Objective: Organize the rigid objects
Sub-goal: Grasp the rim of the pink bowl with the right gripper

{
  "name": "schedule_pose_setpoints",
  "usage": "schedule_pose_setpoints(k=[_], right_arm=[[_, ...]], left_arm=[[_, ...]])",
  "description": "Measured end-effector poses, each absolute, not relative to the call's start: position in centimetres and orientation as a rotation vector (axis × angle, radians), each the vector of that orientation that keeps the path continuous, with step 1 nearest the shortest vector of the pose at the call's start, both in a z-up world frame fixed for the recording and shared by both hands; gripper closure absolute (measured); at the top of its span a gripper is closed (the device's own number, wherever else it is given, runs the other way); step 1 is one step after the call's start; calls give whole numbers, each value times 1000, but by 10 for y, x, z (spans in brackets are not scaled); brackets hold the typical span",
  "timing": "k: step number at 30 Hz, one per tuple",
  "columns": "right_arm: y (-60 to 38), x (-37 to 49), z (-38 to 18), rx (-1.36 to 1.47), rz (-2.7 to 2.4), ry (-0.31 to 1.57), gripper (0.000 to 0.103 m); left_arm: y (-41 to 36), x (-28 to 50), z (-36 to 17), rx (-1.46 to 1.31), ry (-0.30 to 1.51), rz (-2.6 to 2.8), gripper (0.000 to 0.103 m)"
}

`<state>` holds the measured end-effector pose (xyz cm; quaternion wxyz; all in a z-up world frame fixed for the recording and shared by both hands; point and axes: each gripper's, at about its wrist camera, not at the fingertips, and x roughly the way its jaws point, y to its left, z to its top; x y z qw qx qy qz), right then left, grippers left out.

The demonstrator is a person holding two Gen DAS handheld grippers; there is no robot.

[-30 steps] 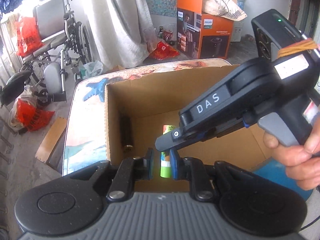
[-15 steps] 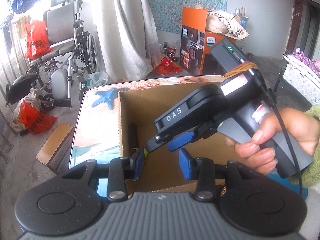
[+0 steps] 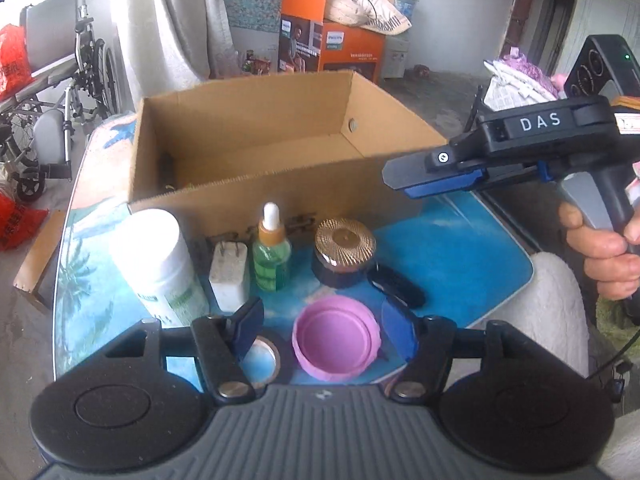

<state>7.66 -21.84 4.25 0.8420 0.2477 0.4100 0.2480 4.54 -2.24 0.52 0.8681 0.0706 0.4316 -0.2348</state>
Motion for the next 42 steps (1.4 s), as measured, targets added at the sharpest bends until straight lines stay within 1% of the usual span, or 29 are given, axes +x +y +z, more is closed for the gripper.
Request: schedule_pose_setpoints(k=[4,6,8,9,10,11,14,20,28,32,37,42], right_arm=[[-204,41,-3,518,469,908,62],[-189,36,-22,485,448,931,66],[-177,34,-33,447,428,946,67],[-171,36,-36,423,420,954,69],[-167,36,-39,403,414,961,74],[-164,37,-42,385,410,968,76],[-147,49,-50,346,415,983,79],[-144,52,-55,306,401,997,88],[-153,48,-56,326,384,1002,89],[-159,46,-51,318,382,978,87],[-160,49,-59,333,378,1006,87],[-156,50,-60,325,381,994,87]], left_arm=[[-39,37,-30,242,991,-487,36],[-43,36,-43,266,1024,-471,36],[-46,35,-51,287,1034,-453,36],[-48,35,-55,300,1037,-441,36],[-49,35,-58,311,1037,-433,35],[-51,34,-59,323,1025,-428,35],[-58,34,-62,363,1002,-415,35],[-72,35,-63,407,974,-414,35],[-88,41,-69,413,971,-453,35],[-87,40,-68,415,967,-455,35],[-88,42,-69,415,971,-454,35],[-86,46,-72,397,970,-443,35]])
